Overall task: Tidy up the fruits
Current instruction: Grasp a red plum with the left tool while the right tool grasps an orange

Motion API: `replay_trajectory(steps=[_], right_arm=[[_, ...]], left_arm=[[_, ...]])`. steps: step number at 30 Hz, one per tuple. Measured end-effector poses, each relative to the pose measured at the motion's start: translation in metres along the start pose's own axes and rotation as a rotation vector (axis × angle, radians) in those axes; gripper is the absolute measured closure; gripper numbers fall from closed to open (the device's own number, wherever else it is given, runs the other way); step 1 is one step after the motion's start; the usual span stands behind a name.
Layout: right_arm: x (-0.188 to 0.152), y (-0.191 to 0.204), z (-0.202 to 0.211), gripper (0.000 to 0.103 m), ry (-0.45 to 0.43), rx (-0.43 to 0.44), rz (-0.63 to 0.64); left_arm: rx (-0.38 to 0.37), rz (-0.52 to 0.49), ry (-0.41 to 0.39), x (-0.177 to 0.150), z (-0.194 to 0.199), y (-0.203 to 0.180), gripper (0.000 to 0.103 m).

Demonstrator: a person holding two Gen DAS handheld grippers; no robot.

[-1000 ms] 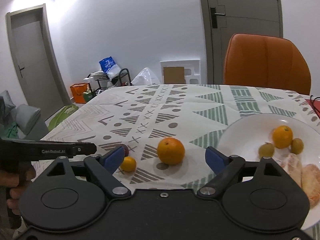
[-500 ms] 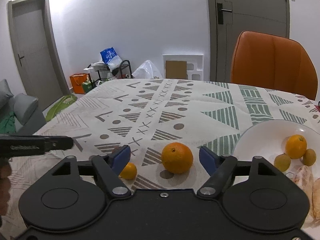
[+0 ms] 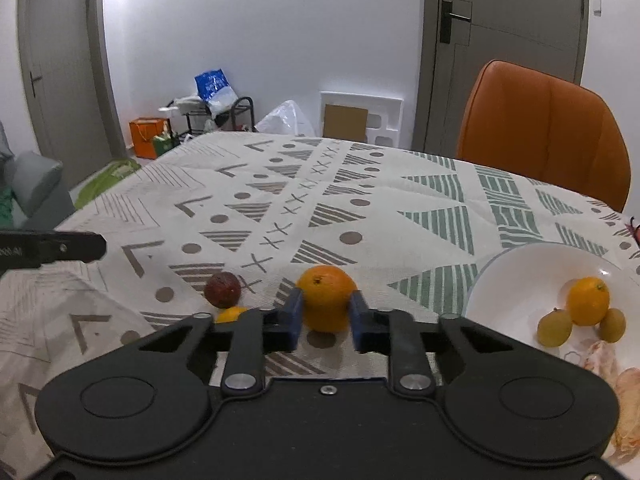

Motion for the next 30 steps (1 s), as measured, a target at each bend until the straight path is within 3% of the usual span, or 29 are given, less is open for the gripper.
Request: replay_trajectory(steps=[2,6,9,11,13,18,20,30], right_arm=[[0.001,-0.001,0.004,0.098,-0.005,-0.001,0.0],[0.0,-0.006,0.005,0.096,0.001,0.004,-0.017],[0.0,-0.007,0.003,0.078,0.0,0.005,-0.022],[0.001,-0.006,0.002,0.06,-0.002,0.005,-0.014],[0.003,-0.004,0.0,0.05,-0.006,0.004,-0.006],[0.004,0.004,-0.014,0.051,0.02,0.022,0.013],[0.001,0.004,-0.02,0.067,0.047,0.019,0.013],[-0.005,-0.011,0.023,0.071,-0.024,0.007,-0.036]], left_arm=[[-0.002,-0.005,-0.002,0.0,0.001,-0.003,0.081],[-0.008,-0.014,-0.003,-0.001,0.001,-0.008,0.081],[-0.01,-0.019,-0.005,-0.002,0.003,-0.01,0.081],[-0.007,-0.019,-0.005,-0.001,0.003,-0.009,0.081],[-0.005,-0.017,-0.006,-0.001,0.004,-0.008,0.081],[-0.006,-0.01,-0.007,0.0,0.004,-0.005,0.081],[-0.007,-0.01,-0.006,0.0,0.004,-0.005,0.081],[-0.059,-0.043,-0.012,0.002,0.001,-0.033,0.081]])
Point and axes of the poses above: each gripper's, at about its wrist camera, not at the fingertips, and z roughly against the way its jaws point, y to its left, x to its top, the point moved 10 cm from there along -z, roughly the way its jaws point, and after that the axes turned 10 degrees about y, right-handed, at the moved point
